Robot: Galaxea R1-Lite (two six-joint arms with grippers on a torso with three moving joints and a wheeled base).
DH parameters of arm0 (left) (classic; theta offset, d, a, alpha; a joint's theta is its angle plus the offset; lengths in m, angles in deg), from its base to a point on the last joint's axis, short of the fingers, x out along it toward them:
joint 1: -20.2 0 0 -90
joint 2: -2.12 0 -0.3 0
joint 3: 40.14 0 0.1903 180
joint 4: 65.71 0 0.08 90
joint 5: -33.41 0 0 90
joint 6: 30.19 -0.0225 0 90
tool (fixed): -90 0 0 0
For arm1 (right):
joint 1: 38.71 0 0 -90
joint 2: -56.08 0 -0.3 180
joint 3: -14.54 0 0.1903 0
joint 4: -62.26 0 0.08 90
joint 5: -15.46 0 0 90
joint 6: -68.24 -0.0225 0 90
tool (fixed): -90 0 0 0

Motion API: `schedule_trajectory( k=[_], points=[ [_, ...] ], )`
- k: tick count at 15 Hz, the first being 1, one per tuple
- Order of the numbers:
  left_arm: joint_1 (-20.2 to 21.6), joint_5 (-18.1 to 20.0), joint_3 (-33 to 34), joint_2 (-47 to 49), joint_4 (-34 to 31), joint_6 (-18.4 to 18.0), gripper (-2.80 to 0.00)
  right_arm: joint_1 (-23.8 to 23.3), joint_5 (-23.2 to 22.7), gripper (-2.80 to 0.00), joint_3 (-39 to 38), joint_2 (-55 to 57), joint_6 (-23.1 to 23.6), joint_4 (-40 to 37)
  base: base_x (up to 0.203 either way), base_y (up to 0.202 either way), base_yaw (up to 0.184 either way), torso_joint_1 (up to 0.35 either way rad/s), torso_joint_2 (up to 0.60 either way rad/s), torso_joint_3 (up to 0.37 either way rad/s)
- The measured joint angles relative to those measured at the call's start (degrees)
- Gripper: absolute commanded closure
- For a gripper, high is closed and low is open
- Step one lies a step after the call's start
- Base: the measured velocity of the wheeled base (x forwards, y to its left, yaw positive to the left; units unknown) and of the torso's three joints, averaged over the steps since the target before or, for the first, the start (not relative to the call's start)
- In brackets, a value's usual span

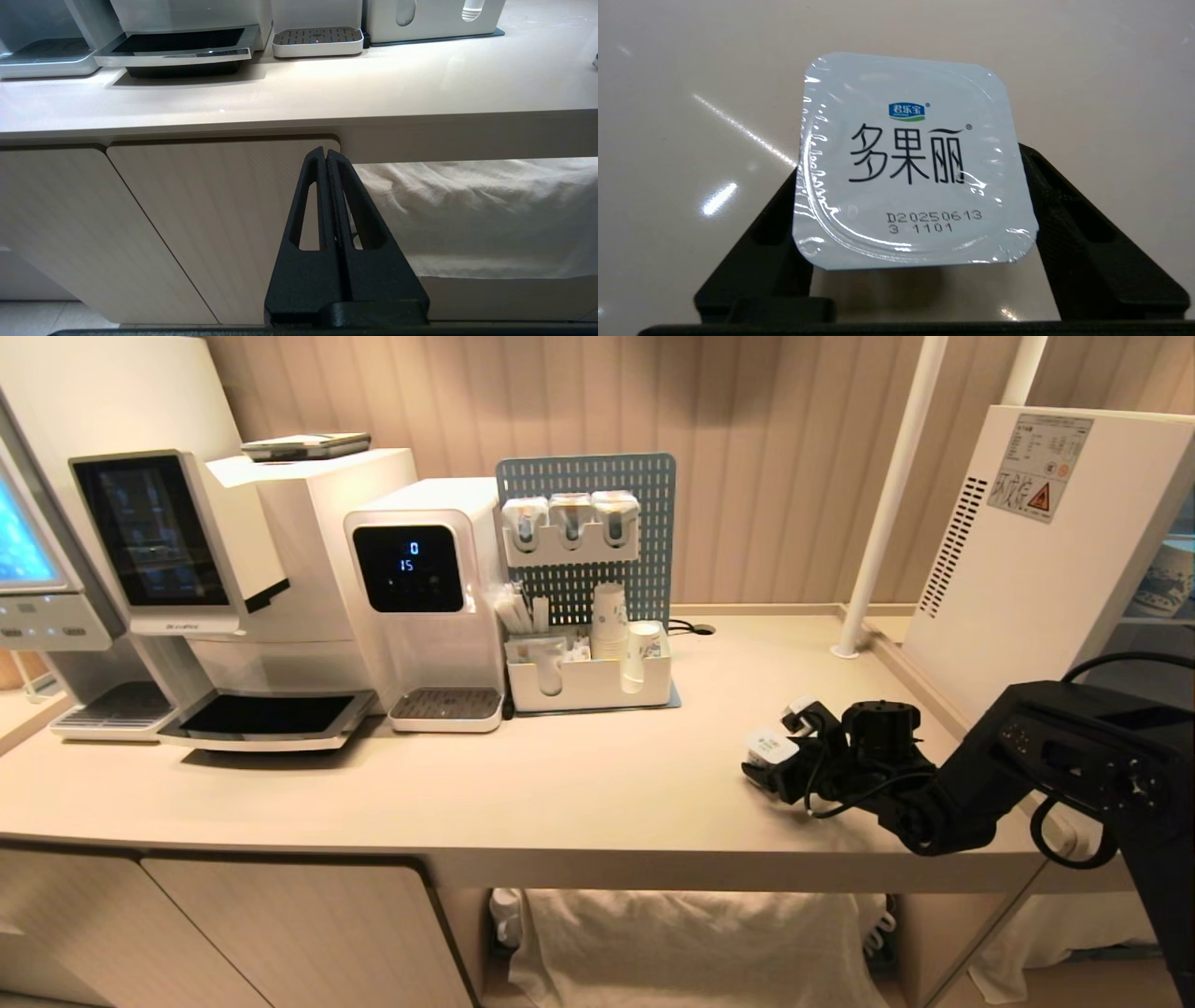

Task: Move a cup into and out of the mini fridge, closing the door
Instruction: Put the yoghurt in the freezer

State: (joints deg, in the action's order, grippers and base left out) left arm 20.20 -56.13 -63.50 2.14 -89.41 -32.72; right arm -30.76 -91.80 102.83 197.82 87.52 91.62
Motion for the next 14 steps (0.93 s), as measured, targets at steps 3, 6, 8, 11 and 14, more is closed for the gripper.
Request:
schedule_trajectory(
  k=[3, 6, 8, 11, 14],
  points=[
    [0.0, 0.0, 0.0, 0.0, 0.0, 0.0, 0.0, 0.1, -0.1, 0.0, 0.1, 0.1, 0.0, 0.0, 0.0, 0.0, 0.0, 0.0, 0.0, 0.0],
    [0.0, -0.1, 0.0, 0.0, 0.0, 0.0, 0.0, 0.0, -0.1, 0.0, 0.0, 0.1, -0.1, -0.1, 0.0, 0.0, 0.0, 0.0, 0.0, 0.0],
    [0.0, -0.1, 0.0, 0.0, 0.0, 0.0, 0.0, 0.0, -0.1, 0.0, -0.5, -0.2, -0.1, -0.1, 0.0, 0.0, 0.0, 0.0, 0.0, 0.0],
    [0.0, -0.1, 0.0, 0.0, 0.1, 0.0, 0.0, 0.0, 0.0, 0.0, -2.3, -1.6, -0.5, -0.1, 0.0, 0.0, 0.0, 0.0, 0.0, 0.0],
    [0.0, -0.1, 0.0, 0.0, 0.1, 0.0, 0.0, -0.9, -0.1, 0.0, -7.3, -7.6, -2.3, 0.0, 0.0, 0.0, 0.0, 0.0, 0.0, 0.0]
  ],
)
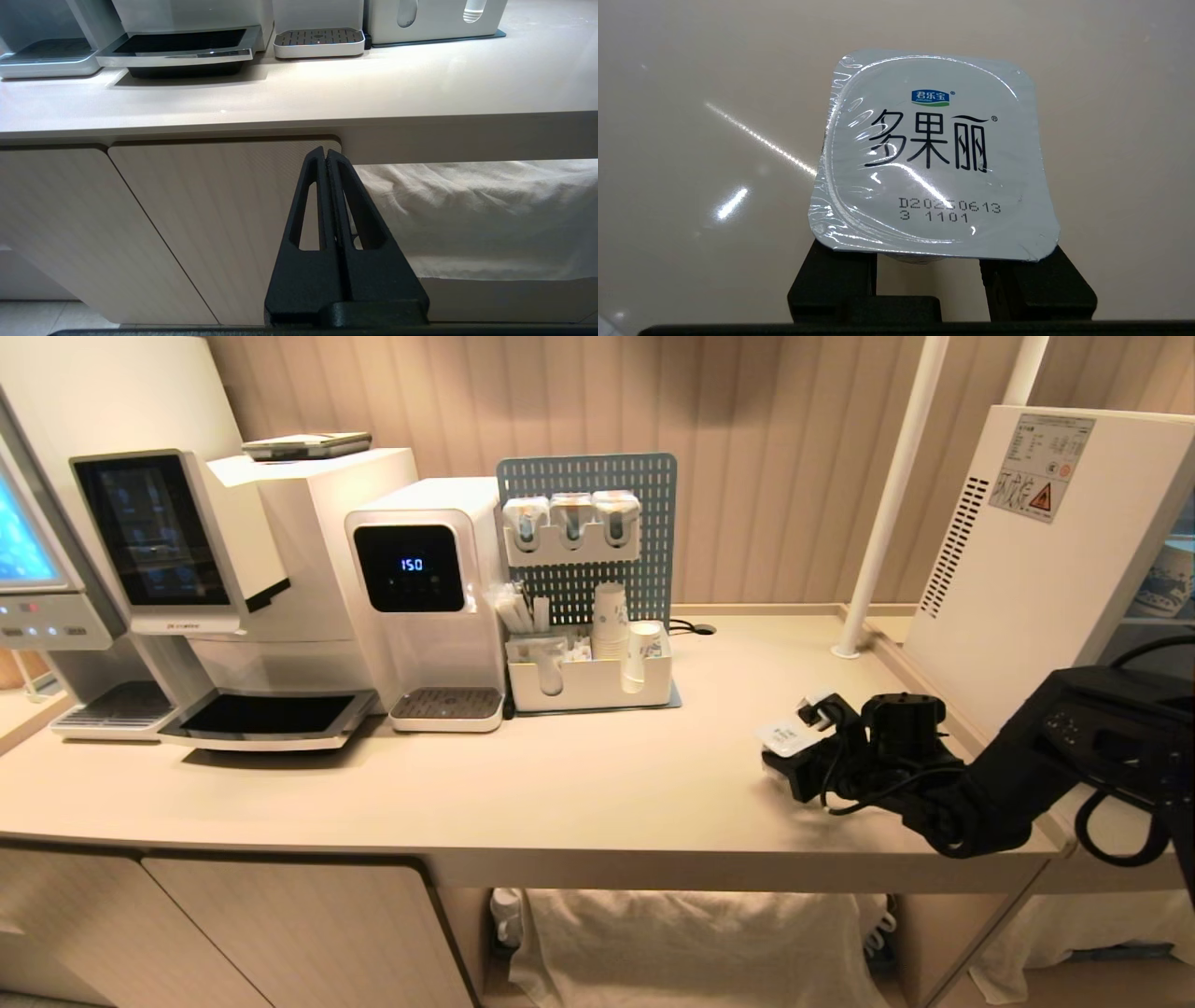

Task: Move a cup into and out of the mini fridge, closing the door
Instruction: Put the yoghurt in the freezer

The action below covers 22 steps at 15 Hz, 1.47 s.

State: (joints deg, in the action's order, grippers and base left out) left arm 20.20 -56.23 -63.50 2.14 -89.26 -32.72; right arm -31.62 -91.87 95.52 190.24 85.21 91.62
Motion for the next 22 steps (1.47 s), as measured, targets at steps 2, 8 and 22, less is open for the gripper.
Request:
schedule_trajectory(
  k=[2, 8, 22],
  points=[
    [0.0, 0.0, 0.0, 0.0, 0.1, -0.1, 0.0, -1.5, 0.1, 0.0, -4.8, -6.1, -0.8, 0.0, 0.0, 0.0, 0.0, 0.0, 0.0, 0.0],
    [0.0, -0.1, 0.0, 0.0, 0.3, 1.3, 0.0, -5.4, 0.0, 0.0, -23.0, -40.5, -4.4, -5.6, 0.0, 0.0, 0.0, 0.0, 0.0, 0.0],
    [0.0, -0.1, 0.0, 0.0, 0.3, 2.2, 0.0, -7.0, 21.4, 0.0, -44.6, -130.6, -13.2, -57.5, 0.0, 0.0, 0.0, 0.0, 0.0, 0.0]
  ],
)
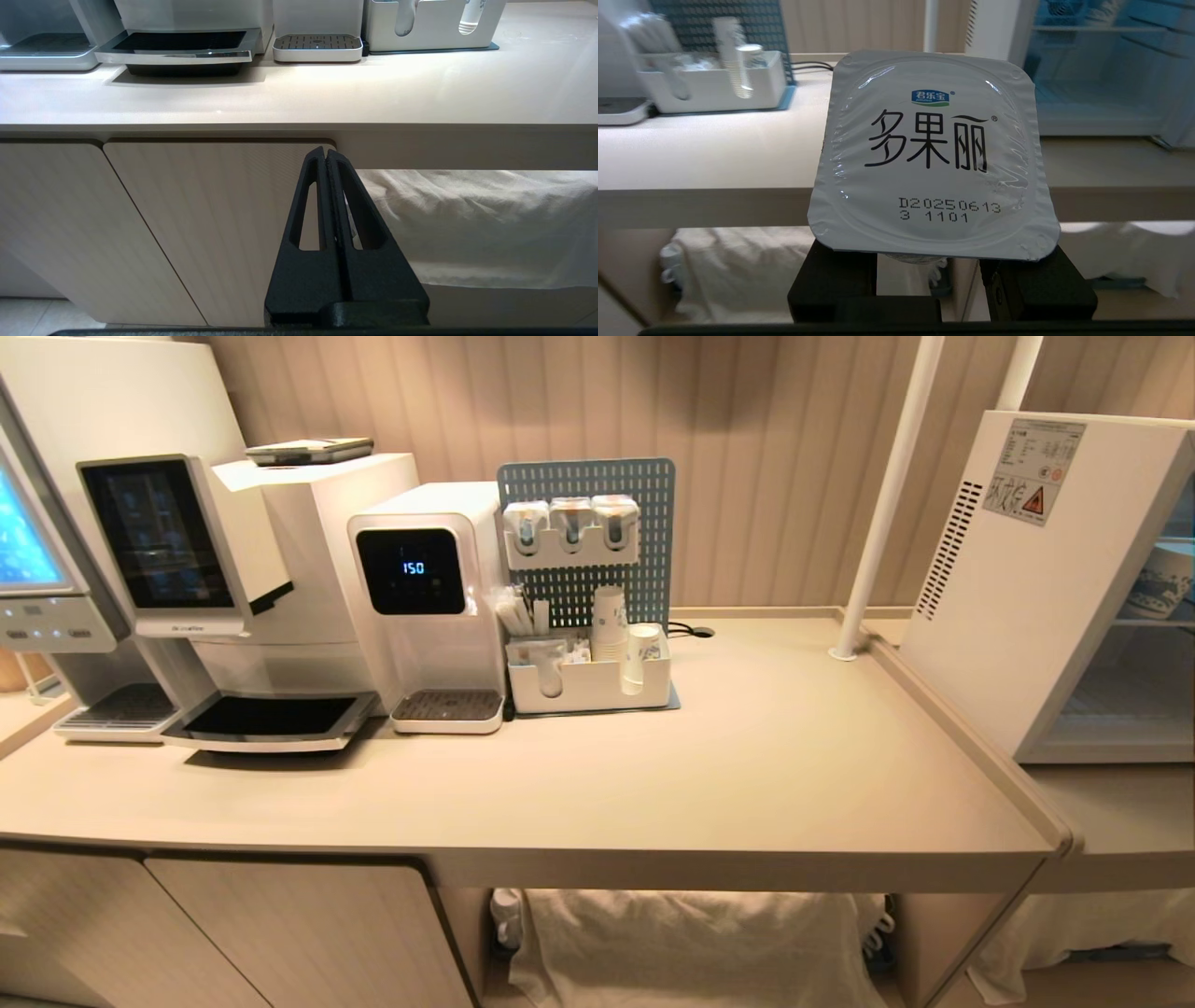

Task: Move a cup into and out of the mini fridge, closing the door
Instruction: Put the yoghurt in the freezer

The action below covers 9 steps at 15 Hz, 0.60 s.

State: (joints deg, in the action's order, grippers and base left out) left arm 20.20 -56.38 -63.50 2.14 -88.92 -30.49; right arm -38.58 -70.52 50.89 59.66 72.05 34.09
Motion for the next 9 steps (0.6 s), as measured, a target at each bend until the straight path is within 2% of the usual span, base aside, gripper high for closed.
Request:
schedule_trajectory(
  k=[1, 3, 6, 9],
  points=[
    [0.0, 0.0, 0.0, 0.0, 0.0, -0.1, 0.0, 0.0, 1.0, 0.0, -4.8, -1.3, 0.7, 3.8, 0.0, 0.0, 0.0, 0.0, 0.0, 0.0],
    [0.0, 0.0, 0.0, 0.0, -0.2, 0.1, 0.0, 0.0, -1.4, 0.0, -10.9, -2.8, 1.0, 7.9, 0.0, 0.0, 0.0, 0.0, 0.0, 0.0],
    [0.0, 0.0, 0.0, 0.0, -0.2, 0.0, 0.0, -0.1, -4.4, 0.0, -11.8, -3.6, -0.3, 0.7, 0.0, 0.0, 0.0, 0.0, 0.0, 0.0],
    [0.0, -0.1, -0.1, 0.0, -0.2, -0.4, 0.0, -0.1, -4.6, 0.0, -11.8, -3.7, -0.7, 1.7, 0.0, -0.034, 0.006, 0.0, 0.0, 0.002]
  ],
)
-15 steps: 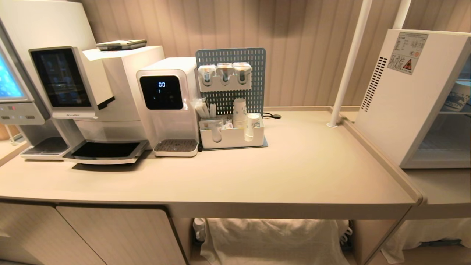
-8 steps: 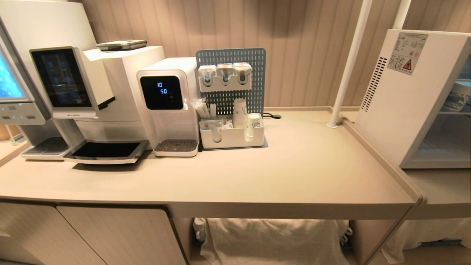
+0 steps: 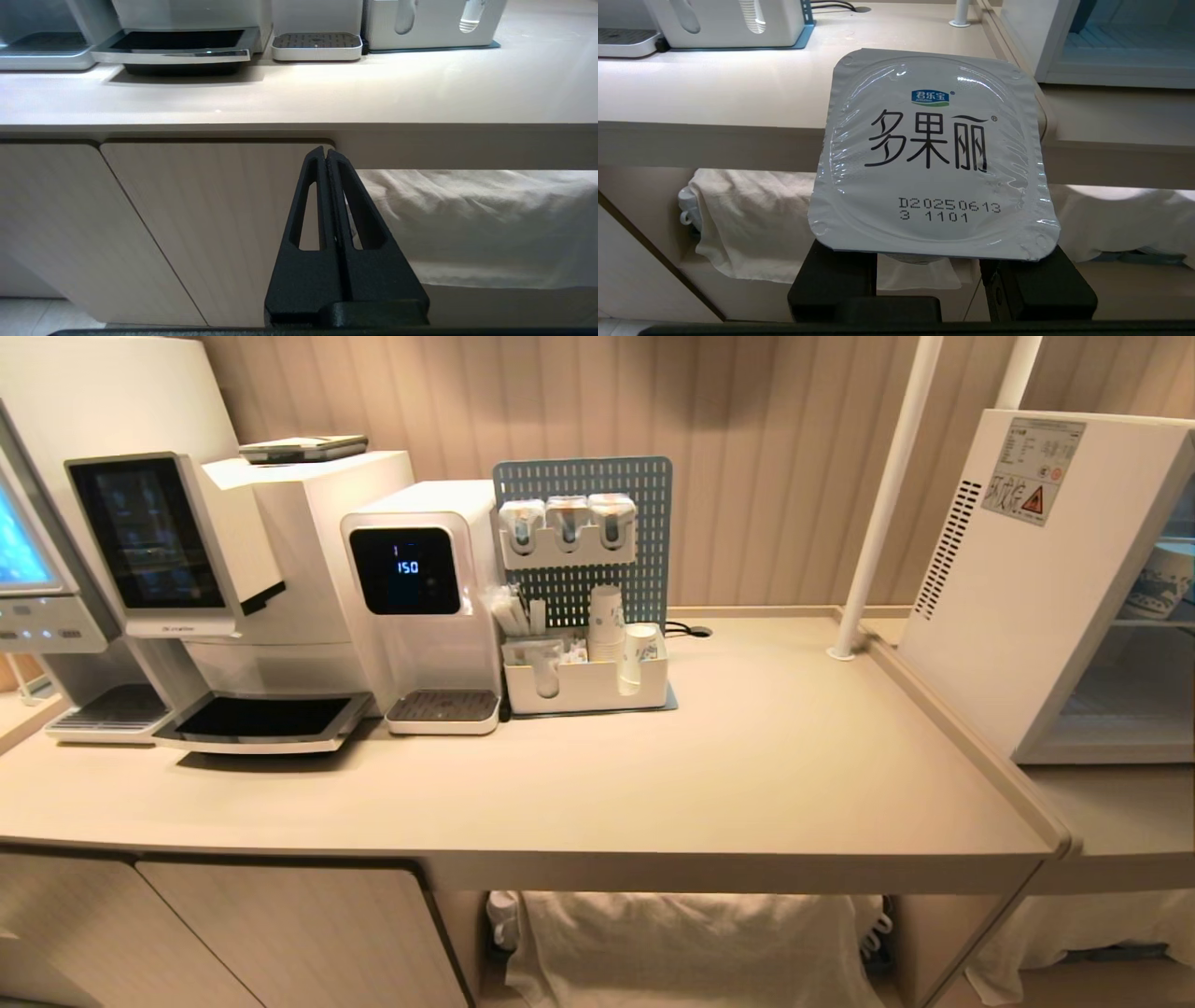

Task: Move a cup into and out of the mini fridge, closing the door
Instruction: Put the yoghurt in the freezer

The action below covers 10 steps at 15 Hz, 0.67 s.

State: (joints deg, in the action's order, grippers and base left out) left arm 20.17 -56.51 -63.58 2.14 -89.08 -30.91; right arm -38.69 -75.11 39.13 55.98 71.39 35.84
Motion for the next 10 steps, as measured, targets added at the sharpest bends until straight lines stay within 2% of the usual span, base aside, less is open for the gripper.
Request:
schedule_trajectory(
  k=[10],
  points=[
    [0.0, 0.0, 0.0, 0.0, -0.1, -0.3, 0.0, 0.0, -0.1, 0.0, 0.1, 0.0, 0.1, -0.4, 0.0, -0.191, 0.001, 0.002, 0.0, 0.003]
  ],
)
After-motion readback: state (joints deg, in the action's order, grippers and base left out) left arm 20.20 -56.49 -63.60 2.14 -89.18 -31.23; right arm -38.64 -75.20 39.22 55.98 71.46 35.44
